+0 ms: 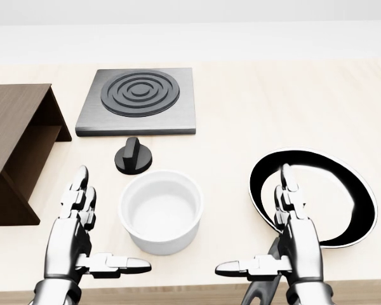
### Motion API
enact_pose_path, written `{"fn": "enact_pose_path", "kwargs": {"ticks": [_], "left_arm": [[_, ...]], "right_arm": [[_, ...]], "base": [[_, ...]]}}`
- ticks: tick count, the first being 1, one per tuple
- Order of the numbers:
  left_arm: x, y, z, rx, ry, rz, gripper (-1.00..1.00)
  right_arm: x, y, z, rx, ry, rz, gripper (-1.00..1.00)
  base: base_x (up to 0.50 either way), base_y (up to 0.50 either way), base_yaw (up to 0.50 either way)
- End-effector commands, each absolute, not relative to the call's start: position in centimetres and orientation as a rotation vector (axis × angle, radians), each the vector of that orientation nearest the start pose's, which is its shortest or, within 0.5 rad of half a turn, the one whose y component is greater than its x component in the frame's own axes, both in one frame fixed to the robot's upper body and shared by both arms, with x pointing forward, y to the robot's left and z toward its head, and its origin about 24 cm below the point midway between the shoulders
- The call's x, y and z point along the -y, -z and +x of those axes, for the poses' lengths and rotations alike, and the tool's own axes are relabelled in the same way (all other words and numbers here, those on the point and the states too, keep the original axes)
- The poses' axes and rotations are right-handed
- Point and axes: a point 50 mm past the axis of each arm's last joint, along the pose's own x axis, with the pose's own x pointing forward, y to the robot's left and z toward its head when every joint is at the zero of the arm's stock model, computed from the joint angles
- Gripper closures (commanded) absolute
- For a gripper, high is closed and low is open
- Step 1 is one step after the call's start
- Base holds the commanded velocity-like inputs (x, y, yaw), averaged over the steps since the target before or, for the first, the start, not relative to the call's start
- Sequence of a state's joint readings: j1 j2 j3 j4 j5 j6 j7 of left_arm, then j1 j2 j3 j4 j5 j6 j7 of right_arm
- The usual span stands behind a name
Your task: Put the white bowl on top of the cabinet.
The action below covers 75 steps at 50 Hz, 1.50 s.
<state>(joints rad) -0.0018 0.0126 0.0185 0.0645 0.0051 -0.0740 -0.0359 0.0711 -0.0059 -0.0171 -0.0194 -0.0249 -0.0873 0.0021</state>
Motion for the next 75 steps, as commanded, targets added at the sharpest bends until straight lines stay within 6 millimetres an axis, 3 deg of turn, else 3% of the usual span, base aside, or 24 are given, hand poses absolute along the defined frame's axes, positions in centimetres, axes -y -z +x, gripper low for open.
{"fn": "enact_pose_path", "kwargs": {"ticks": [1,28,61,69,75], "left_arm": [[-15.4,-2.9,25.6,-0.003,0.023,0.025,-1.00],[-15.5,-2.5,25.7,-0.021,0.038,0.038,-1.00],[-15.3,-2.1,25.9,-0.040,0.045,0.047,-1.00],[-15.0,-2.9,26.2,-0.028,0.024,0.100,-1.00],[-14.7,-3.0,27.1,-0.006,-0.082,0.276,-1.00]], "right_arm": [[15.8,-3.4,23.8,0.022,0.030,-0.046,-1.00],[15.6,-2.8,23.8,-0.003,0.045,-0.068,-1.00],[15.6,-3.1,23.6,0.011,0.024,-0.044,-1.00],[16.5,-4.2,23.6,0.055,0.069,-0.040,-1.00],[17.2,-4.7,23.9,0.076,0.118,-0.043,-1.00]], "base": [[0.00,0.00,0.00],[0.00,0.00,0.00],[0.00,0.24,0.00],[0.00,0.00,0.00],[0.00,0.00,0.00]]}}
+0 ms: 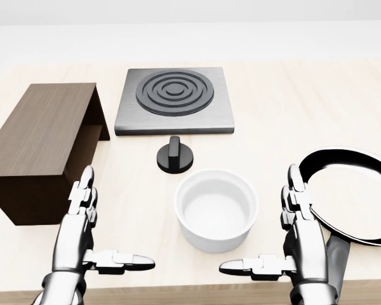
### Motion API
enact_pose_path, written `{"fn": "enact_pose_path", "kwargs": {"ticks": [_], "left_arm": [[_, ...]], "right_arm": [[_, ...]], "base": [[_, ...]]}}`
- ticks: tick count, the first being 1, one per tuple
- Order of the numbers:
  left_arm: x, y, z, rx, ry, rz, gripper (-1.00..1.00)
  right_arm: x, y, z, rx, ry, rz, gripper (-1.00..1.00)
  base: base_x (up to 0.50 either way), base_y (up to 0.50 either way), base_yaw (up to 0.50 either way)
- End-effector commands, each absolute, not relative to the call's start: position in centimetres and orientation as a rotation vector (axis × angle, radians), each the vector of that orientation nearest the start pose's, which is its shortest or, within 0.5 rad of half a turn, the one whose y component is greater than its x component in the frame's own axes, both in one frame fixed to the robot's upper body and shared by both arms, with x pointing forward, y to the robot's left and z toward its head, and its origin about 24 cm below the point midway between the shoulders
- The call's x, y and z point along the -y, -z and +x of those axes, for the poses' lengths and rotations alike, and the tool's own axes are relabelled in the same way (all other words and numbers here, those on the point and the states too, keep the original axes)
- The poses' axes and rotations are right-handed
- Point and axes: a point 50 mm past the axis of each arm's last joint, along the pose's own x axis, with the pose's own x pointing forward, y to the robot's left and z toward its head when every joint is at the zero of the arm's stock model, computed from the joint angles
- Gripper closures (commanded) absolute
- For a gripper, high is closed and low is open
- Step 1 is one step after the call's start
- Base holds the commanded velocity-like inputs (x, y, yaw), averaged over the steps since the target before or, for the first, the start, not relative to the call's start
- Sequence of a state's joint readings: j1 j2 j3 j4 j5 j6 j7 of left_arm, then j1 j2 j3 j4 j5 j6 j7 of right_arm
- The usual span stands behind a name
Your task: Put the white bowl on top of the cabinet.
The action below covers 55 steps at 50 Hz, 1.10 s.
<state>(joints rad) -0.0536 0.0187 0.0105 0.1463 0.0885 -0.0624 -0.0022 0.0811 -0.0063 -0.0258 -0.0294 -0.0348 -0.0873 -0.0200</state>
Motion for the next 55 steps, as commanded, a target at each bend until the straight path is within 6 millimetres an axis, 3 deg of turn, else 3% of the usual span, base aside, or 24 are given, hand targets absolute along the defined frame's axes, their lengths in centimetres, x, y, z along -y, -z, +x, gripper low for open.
{"fn": "enact_pose_path", "kwargs": {"ticks": [1,8,19,37,55], "left_arm": [[-14.5,-3.0,27.2,-0.009,-0.076,0.275,-1.00],[-12.1,-4.8,27.3,0.025,-0.059,0.386,-1.00],[-10.0,-6.4,26.7,0.105,-0.038,0.455,-1.00],[-7.1,-8.1,26.6,0.205,0.051,0.562,-1.00],[-5.5,-9.8,26.2,0.301,0.064,0.659,-1.00]], "right_arm": [[17.3,-4.9,23.9,0.084,0.119,-0.038,-1.00],[17.9,-5.7,23.8,0.117,0.123,-0.028,-1.00],[18.0,-5.8,23.9,0.123,0.134,-0.033,-1.00],[18.6,-6.3,24.0,0.124,0.142,-0.023,-1.00],[18.7,-6.6,23.8,0.130,0.146,-0.023,-1.00]], "base": [[0.00,0.00,0.00],[0.00,0.00,0.00],[0.00,0.00,0.00],[0.00,0.00,0.00],[0.00,0.00,0.00]]}}
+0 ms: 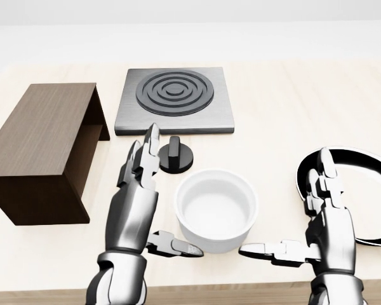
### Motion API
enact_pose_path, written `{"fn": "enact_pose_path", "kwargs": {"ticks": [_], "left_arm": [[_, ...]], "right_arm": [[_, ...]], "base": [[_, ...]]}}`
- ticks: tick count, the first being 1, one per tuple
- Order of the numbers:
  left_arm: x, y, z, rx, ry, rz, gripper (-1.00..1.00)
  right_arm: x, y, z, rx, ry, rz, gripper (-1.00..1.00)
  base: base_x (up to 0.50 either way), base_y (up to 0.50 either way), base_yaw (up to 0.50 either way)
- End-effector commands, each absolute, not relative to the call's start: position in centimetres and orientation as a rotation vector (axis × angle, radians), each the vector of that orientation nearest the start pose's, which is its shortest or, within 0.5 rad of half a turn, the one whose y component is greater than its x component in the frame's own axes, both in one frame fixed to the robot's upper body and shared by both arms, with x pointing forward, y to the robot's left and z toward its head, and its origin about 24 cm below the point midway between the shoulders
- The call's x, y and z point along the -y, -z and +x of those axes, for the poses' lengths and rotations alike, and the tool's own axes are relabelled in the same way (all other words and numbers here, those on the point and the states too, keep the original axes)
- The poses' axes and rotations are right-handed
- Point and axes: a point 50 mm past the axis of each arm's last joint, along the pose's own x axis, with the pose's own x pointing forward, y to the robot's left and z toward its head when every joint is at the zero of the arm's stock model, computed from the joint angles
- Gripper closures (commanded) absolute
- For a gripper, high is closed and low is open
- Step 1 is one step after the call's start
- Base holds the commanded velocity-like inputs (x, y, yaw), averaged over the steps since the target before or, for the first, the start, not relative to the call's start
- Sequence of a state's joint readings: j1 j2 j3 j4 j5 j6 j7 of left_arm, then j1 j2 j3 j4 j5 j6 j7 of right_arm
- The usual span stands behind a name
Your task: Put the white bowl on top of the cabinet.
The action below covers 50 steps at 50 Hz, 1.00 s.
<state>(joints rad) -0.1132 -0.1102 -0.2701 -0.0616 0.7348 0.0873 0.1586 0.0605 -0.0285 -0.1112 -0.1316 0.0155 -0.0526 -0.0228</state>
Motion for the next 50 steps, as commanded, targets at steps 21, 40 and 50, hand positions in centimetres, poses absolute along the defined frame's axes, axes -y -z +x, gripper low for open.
{"fn": "enact_pose_path", "kwargs": {"ticks": [21,40,50], "left_arm": [[-2.7,-9.8,25.7,0.342,0.163,0.818,-1.00],[-0.8,-8.6,25.5,0.345,0.238,1.054,-1.00],[-0.1,-8.6,26.0,0.343,0.261,1.173,-1.00]], "right_arm": [[18.9,-7.0,23.8,0.129,0.127,-0.017,-1.00],[19.5,-7.6,23.7,0.137,0.132,-0.003,-1.00],[19.6,-7.7,23.7,0.135,0.123,0.002,-1.00]], "base": [[0.00,0.00,0.00],[0.00,0.00,0.00],[0.00,0.00,0.00]]}}
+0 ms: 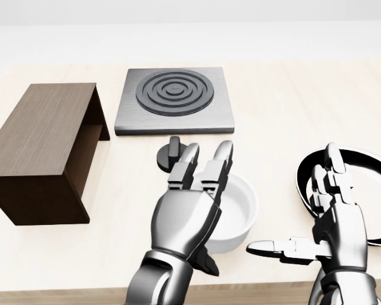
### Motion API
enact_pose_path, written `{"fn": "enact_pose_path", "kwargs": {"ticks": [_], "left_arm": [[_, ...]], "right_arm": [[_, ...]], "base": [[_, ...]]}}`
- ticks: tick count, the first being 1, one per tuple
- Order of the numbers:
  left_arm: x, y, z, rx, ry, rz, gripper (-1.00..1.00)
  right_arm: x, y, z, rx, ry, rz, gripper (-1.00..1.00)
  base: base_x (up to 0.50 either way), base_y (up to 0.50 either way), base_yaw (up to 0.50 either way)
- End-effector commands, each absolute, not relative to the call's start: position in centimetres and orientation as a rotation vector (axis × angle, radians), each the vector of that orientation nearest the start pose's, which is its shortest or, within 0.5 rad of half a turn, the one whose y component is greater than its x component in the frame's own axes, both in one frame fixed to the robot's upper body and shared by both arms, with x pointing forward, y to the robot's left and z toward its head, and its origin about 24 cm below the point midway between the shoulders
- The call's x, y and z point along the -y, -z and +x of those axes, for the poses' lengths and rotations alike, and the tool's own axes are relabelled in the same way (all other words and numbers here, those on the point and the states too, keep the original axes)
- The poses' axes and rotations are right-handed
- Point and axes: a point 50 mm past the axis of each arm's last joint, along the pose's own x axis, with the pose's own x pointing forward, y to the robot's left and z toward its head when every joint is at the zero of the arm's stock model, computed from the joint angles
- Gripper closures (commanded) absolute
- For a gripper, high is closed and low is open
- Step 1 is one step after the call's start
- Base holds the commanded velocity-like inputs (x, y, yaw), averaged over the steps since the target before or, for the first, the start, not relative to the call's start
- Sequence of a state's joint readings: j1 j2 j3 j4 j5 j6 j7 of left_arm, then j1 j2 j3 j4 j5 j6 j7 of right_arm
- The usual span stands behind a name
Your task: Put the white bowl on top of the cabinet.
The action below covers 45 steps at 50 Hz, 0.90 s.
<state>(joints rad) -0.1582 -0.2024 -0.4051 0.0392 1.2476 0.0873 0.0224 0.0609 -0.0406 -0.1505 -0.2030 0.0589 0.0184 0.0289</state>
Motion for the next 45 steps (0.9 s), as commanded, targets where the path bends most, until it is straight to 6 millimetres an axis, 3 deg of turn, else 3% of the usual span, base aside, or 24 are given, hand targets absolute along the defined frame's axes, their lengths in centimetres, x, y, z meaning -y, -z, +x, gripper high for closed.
{"fn": "enact_pose_path", "kwargs": {"ticks": [1,45], "left_arm": [[-0.1,-8.6,26.0,0.341,0.261,1.173,-1.00],[-0.3,-5.1,27.6,0.221,0.324,1.244,-1.00]], "right_arm": [[19.6,-7.7,23.7,0.135,0.123,0.002,-1.00],[19.7,-7.9,23.7,0.134,0.123,0.008,-1.00]], "base": [[0.00,0.00,0.00],[0.00,0.00,0.00]]}}
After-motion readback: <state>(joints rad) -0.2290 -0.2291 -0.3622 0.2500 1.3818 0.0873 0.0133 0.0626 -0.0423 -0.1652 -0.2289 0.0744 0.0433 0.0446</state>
